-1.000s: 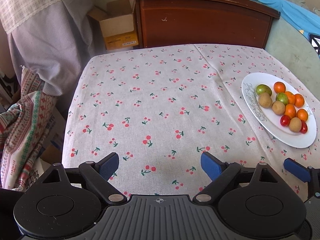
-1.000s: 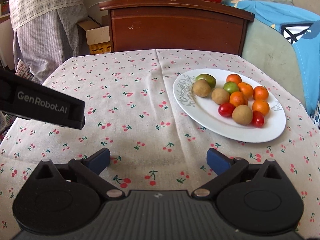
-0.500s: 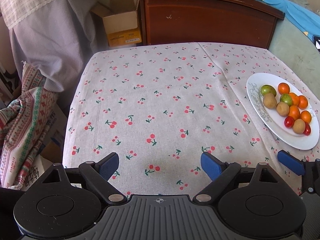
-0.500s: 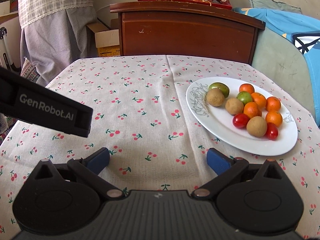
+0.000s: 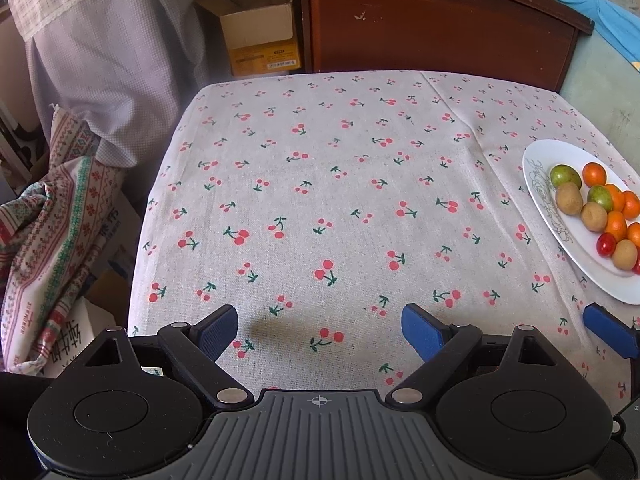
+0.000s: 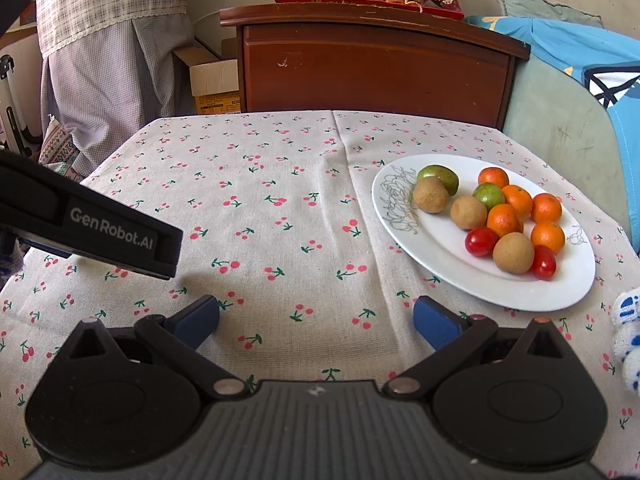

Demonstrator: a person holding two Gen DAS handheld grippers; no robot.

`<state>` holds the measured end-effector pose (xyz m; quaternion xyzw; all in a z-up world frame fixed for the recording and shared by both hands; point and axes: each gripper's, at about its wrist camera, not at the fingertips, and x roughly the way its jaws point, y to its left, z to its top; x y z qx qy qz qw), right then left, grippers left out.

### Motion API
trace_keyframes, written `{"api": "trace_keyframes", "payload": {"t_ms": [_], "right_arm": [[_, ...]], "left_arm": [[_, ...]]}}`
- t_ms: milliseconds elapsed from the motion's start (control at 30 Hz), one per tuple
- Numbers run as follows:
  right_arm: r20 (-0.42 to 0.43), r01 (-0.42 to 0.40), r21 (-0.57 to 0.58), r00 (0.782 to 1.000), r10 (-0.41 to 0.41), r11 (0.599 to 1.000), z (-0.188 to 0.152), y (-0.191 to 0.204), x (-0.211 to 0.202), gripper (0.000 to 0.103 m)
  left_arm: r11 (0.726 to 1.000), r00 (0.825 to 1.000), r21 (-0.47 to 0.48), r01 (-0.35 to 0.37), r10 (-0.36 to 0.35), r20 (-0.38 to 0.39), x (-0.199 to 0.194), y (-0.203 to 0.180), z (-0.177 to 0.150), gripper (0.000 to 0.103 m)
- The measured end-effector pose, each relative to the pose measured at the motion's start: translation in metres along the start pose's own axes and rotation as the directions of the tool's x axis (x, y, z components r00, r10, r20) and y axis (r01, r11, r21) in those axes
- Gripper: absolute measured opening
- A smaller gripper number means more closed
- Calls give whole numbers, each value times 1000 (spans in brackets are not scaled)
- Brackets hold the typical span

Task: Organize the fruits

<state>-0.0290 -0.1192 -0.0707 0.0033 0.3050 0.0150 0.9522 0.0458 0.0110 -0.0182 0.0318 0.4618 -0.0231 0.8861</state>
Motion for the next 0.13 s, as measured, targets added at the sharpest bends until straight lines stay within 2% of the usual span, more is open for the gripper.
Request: {"api": "trace_keyframes", "payload": {"t_ms": [133], "right_arm": [[0, 0, 0, 1000, 0, 1000, 0, 0, 0, 102]], "left_arm": [[1000, 1000, 0, -13, 13, -3, 4, 1, 1, 91]]}}
